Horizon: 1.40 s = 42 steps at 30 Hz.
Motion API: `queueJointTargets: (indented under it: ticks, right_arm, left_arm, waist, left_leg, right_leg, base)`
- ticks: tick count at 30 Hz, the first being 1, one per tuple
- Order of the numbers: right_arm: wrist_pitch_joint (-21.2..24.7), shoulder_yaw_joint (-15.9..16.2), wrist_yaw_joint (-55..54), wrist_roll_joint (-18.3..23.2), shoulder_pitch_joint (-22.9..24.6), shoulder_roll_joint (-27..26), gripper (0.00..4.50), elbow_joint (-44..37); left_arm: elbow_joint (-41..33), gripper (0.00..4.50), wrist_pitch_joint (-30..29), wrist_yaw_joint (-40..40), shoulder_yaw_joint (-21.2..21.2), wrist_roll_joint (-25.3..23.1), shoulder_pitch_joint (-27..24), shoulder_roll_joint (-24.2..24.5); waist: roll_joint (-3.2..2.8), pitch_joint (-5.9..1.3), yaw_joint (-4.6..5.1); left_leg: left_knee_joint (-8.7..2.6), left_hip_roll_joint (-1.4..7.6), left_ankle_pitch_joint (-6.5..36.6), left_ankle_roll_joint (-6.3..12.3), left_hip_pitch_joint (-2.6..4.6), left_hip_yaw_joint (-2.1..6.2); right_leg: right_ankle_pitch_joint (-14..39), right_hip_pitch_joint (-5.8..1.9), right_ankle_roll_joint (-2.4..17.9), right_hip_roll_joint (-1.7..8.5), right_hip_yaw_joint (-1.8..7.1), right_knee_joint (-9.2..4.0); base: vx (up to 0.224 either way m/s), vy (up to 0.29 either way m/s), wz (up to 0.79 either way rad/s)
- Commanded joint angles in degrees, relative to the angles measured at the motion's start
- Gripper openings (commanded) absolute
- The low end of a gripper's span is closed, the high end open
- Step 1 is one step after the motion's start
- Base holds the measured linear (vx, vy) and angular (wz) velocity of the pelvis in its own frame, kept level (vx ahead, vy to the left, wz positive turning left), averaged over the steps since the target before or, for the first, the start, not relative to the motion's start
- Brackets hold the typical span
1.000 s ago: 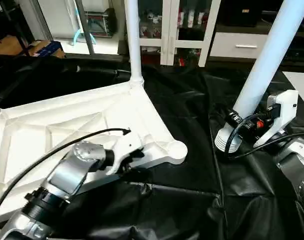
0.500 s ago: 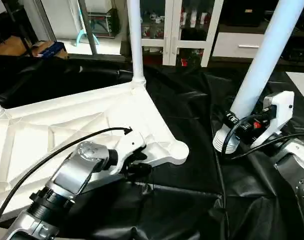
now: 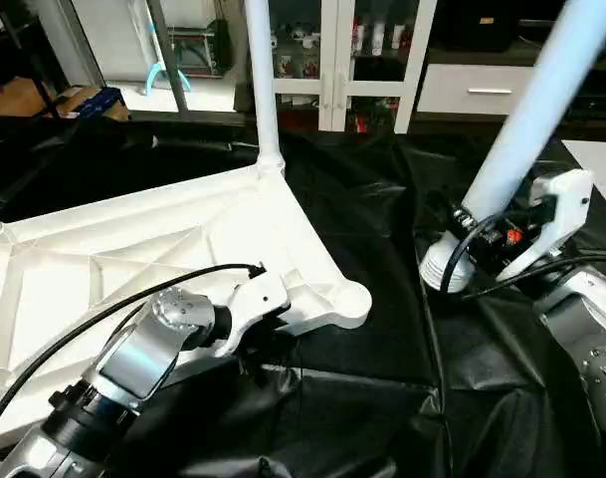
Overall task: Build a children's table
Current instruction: Insert table leg to table base
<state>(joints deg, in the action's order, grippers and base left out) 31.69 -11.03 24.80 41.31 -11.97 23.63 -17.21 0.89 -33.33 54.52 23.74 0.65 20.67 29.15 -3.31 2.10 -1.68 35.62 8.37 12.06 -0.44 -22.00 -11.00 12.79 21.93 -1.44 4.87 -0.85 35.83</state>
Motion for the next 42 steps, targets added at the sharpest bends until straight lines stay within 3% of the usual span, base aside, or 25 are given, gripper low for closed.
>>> queueJointTargets:
  ticks: [1,3,4,6,7,10,12,13,14,17,21,27,31,33,34,36,37,38,39,40,41,42]
  right_arm:
    - [4.25,-0.37,2.09,5.73,-0.8,0.15,1.84,-0.76]
    - [8.78,-2.04,3.06,16.08,-0.31,-0.73,1.84,-0.85]
    - [12.58,-4.51,3.88,27.26,-0.16,-0.7,1.84,-0.87]
    - [13.37,-5.11,4.04,29.57,-0.14,-0.58,1.84,-0.91]
    - [13.81,-6.31,3.6,35.33,-0.21,-0.41,1.84,-0.65]
    - [14.44,-9.6,0.9,52.54,-0.26,-0.05,1.84,1.61]
    - [16.56,-10.7,1.69,60.09,1.27,1.22,1.84,3.89]
    - [16.83,-10.91,1.66,61.79,1.57,1.39,1.84,4.35]
    - [17.63,-11.64,1.36,67.66,2.54,1.89,1.84,5.88]
    - [21.01,-12.81,2.19,71.52,3.17,2.67,1.84,7.05]
    - [23.64,-14.17,2.69,71.69,2.34,1.08,1.84,7.47]
    - [26.06,-15.22,2.02,71.69,1.25,0.62,1.84,9.36]
    - [27.36,-16.09,2.15,71.69,0.52,0.56,1.84,10.36]
    - [26.3,-14.3,-0.01,71.69,1.36,2.74,1.84,9.01]
    - [25.03,-12.84,-1.35,69.72,1.58,4.02,1.84,7.64]
    - [20.54,-7.26,-2.25,52.51,0.46,6.5,1.84,4.05]
    - [14.25,1.17,-3.27,32.98,-2.33,8.55,1.84,2.83]
    - [8.47,5.96,-4.05,21.46,-5.98,7.01,1.84,5.04]
    - [6.88,5.57,-4.14,21.17,-7.09,5.26,1.84,6.48]
    - [5.17,5.04,-4.05,21.24,-8.41,3.4,1.84,8.58]
    - [5.17,5.04,-4.05,21.24,-8.41,3.4,1.84,8.58]
    - [2.32,6.81,-3.26,17.76,-9.69,3.19,1.84,10.17]
  left_arm:
    - [1.33,0.33,-0.21,1.46,0.64,0.47,-1.97,1.44]
    - [1.83,0.17,2.48,1.92,0.45,0.61,-2.58,1.79]
    - [1.74,0.13,3.67,1.39,0.05,0.72,-3.04,1.84]
    - [1.55,0.06,3.67,1.19,-0.07,0.76,-3.16,1.81]
    - [1.48,0.06,4.24,0.99,-0.45,1.06,-3.36,1.51]
    - [1.46,0.06,6.67,0.8,-1.63,2.11,-4.06,0.37]
    - [1.31,0.06,9.34,0.83,-2.41,3.09,-4.76,-0.51]
    - [1.16,0.06,9.52,0.9,-2.55,3.37,-4.92,-0.63]
    - [0.63,0.06,9.99,1.17,-2.98,4.34,-5.45,-1.0]
    - [-0.01,0.06,10.22,1.11,-2.83,3.94,-6.03,-0.16]
    - [-0.2,0.06,10.23,1.34,-3.25,3.78,-6.29,0.14]
    - [-0.09,0.06,11.01,1.86,-3.68,3.32,-6.45,0.3]
    - [-0.56,0.06,11.28,1.84,-3.61,3.33,-6.62,0.2]
    - [-0.85,0.06,11.61,1.98,-3.51,3.26,-6.65,0.18]
    - [-0.75,0.06,12.02,2.05,-3.56,3.25,-6.57,0.15]
    - [-0.6,0.06,12.62,2.08,-3.41,3.07,-6.4,0.04]
    - [-0.08,0.06,13.11,1.95,-2.99,2.6,-5.97,-0.2]
    - [0.59,0.06,13.43,1.77,-2.46,2.06,-5.37,-0.63]
    - [0.79,0.06,13.51,1.73,-2.3,1.93,-5.18,-0.8]
    - [1.01,0.06,13.63,1.81,-2.11,1.83,-4.98,-0.92]
    - [1.01,0.06,13.63,1.81,-2.11,1.83,-4.98,-0.92]
    - [1.17,0.06,13.82,2.05,-1.79,1.62,-4.77,-0.85]
  waist:
    - [0.35,-3.13,-0.18]
    - [0.37,-3.23,-0.25]
    - [1.26,-3.24,-0.19]
    - [0.73,-3.31,-0.62]
    - [1.05,-3.17,-0.54]
    - [1.09,-2.93,-0.73]
    - [1.26,-2.79,-0.7]
    - [1.21,-2.86,-0.73]
    - [1.29,-2.81,-0.71]
    - [1.59,-2.6,-0.84]
    - [1.77,-2.62,-0.92]
    - [2.12,-2.53,-1.05]
    - [2.04,-2.47,-1.11]
    - [2.0,-2.46,-1.24]
    - [2.0,-2.4,-1.29]
    - [2.16,-2.35,-1.17]
    - [1.83,-2.32,-1.11]
    - [2.26,-2.21,-0.53]
    - [2.42,-1.99,-0.19]
    - [1.93,-2.31,-0.52]
    - [1.97,-2.42,-0.68]
    - [1.96,-2.37,-1.01]
  left_leg:
    - [-4.7,4.03,6.02,3.24,1.13,2.21]
    - [-4.59,3.96,5.94,3.84,1.31,2.14]
    - [-4.65,4.08,5.74,4.18,1.26,2.01]
    - [-4.55,4.2,5.29,4.46,1.26,2.18]
    - [-4.69,4.22,5.12,4.19,1.19,1.99]
    - [-4.75,4.17,5.99,4.02,1.25,1.94]
    - [-4.84,4.08,6.55,3.81,1.16,1.88]
    - [-4.84,4.09,6.12,3.71,1.02,1.85]
    - [-4.88,4.06,6.0,3.7,1.03,1.85]
    - [-4.99,4.07,5.56,4.32,0.92,1.84]
    - [-5.03,4.01,3.54,5.08,0.84,1.78]
    - [-5.12,4.02,3.24,4.69,0.94,1.61]
    - [-5.16,4.02,3.17,4.38,0.9,1.57]
    - [-5.21,4.11,3.23,4.19,0.99,1.58]
    - [-5.25,4.14,2.58,3.8,0.99,1.58]
    - [-5.31,4.12,2.2,2.94,0.84,1.52]
    - [-5.27,4.11,2.04,1.88,0.76,1.61]
    - [-5.27,3.77,3.52,-0.25,0.91,1.34]
    - [-5.25,3.6,5.33,-0.63,0.86,1.21]
    - [-5.28,3.75,7.07,-0.39,1.2,1.24]
    - [-5.15,3.84,6.82,0.13,1.52,1.09]
    - [-5.24,4.04,6.44,0.66,1.81,1.03]
  right_leg:
    - [-0.78,-2.17,15.92,3.14,1.47,-3.68]
    - [-1.9,-2.27,16.25,3.22,1.57,-3.79]
    - [-2.13,-2.3,16.33,3.15,1.54,-3.88]
    - [-2.11,-2.37,16.46,3.42,1.57,-3.6]
    - [-1.14,-2.09,16.05,3.18,1.44,-3.75]
    - [2.16,-2.01,15.44,3.5,1.58,-4.19]
    - [3.88,-1.97,15.13,3.42,1.52,-4.4]
    - [4.16,-1.96,14.9,3.44,1.48,-4.39]
    - [4.38,-1.87,14.81,3.41,1.45,-4.46]
    - [4.69,-1.69,14.45,3.36,1.37,-4.56]
    - [3.81,-1.62,14.07,3.42,1.29,-4.39]
    - [5.22,-1.52,13.86,3.48,1.31,-4.6]
    - [5.61,-1.47,13.94,3.53,1.34,-4.62]
    - [5.74,-1.48,13.69,3.56,1.33,-4.68]
    - [4.96,-1.49,13.29,3.43,1.32,-4.64]
    - [5.0,-1.44,12.48,3.29,1.26,-4.6]
    - [5.39,-1.21,11.76,3.25,1.21,-4.54]
    - [8.18,-0.9,10.79,3.28,1.22,-4.88]
    - [10.67,-0.59,10.79,3.4,1.41,-5.17]
    - [12.18,-0.77,11.23,3.86,1.79,-5.3]
    - [10.71,-0.52,11.61,3.62,1.88,-5.25]
    - [8.89,-0.44,11.96,3.39,1.91,-5.26]
  base:
    - [0.0,0.0,0.0]
    - [0.0,0.0,0.0]
    - [0.0,0.0,0.0]
    - [0.0,0.0,0.0]
    - [0.0,0.0,0.0]
    - [0.0,0.0,0.0]
    - [0.0,0.0,0.0]
    - [0.0,0.0,0.0]
    - [0.0,0.0,0.0]
    - [0.0,0.0,0.0]
    - [0.0,0.0,0.0]
    - [0.0,0.0,0.0]
    - [0.0,0.0,0.0]
    - [0.0,0.0,0.0]
    - [0.0,0.0,0.0]
    - [0.0,0.0,0.0]
    - [0.0,0.0,0.0]
    - [0.0,0.0,0.0]
    - [0.0,0.0,0.0]
    - [0.0,0.0,0.0]
    - [0.0,0.0,0.0]
    - [0.0,0.0,0.0]
